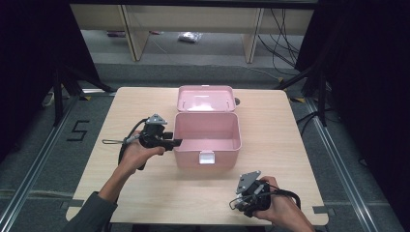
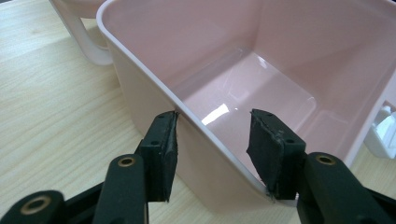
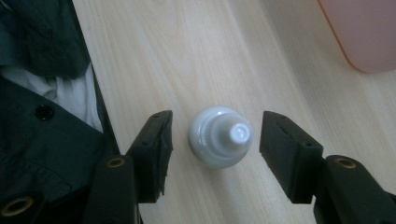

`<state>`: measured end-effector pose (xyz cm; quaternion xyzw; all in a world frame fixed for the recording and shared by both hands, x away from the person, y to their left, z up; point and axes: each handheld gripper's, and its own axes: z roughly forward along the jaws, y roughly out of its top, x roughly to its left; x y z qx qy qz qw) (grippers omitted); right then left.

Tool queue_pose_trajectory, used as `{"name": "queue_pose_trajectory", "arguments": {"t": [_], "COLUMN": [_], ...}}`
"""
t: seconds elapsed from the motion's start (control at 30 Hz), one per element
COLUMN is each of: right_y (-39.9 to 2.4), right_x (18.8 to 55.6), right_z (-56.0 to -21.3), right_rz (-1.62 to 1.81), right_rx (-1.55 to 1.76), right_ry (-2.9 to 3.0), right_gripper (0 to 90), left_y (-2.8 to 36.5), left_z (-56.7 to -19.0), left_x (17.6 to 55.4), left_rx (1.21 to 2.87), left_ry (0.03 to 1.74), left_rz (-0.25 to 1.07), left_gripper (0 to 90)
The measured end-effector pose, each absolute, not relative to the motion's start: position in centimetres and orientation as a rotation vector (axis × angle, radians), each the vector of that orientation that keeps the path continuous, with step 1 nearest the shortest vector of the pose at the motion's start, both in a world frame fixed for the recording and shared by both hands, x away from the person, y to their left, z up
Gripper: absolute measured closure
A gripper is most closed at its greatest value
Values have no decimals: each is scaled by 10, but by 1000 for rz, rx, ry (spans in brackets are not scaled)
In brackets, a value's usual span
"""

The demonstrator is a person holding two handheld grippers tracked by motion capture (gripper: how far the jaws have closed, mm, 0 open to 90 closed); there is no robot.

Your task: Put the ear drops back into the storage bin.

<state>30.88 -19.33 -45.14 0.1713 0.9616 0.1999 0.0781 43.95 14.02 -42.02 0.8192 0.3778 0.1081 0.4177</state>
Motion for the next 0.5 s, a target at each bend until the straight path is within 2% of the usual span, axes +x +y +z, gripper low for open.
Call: {"name": "queue_pose_trajectory", "arguments": {"t": [0.5], "right_y": [-185], "right_x": [315], "right_z": [-457], "right_rz": [495], "right_rx": [478], "right_ry": [2929], "right_gripper": [522], "left_y": [140], "left_z": [-420], "left_x": [440], "left_rx": [2054], "left_ry": [947], "left_rz": [270], "left_gripper": [517]}}
